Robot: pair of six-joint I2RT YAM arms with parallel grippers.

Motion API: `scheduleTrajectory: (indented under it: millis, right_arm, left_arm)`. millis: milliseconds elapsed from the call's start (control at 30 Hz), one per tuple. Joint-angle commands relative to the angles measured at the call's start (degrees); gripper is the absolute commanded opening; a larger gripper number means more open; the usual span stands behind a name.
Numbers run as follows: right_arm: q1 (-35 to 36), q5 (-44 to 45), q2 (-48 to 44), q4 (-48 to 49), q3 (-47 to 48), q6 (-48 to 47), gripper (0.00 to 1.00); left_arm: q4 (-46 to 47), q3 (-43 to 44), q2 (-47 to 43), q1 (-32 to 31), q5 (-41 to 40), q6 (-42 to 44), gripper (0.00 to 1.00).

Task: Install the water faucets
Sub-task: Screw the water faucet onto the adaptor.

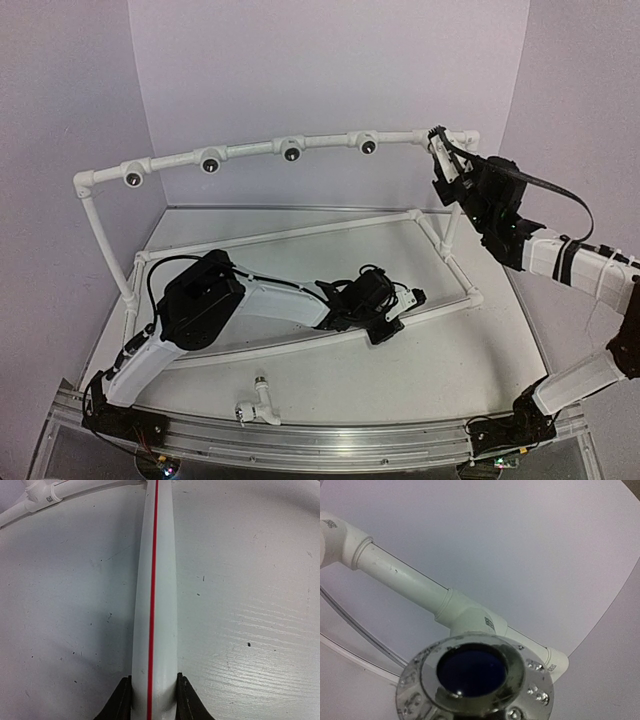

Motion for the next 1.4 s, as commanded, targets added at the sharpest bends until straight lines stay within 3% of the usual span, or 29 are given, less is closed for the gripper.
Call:
scheduleTrajectory:
  millis: [0,1367]
  right_arm:
    - [-4.81,6.39,0.40,1.73,0.78,4.78,0.00]
    - [-6.95,4.50,1.66,0.21,-1.20,28.09,0.00]
  left_arm:
    - [-17.95,-3.32,6.51,-4.23,2.52,-2.47,0.00]
    - [-18.61,-2.77,7.05,-4.36,2.76,-2.30,0.00]
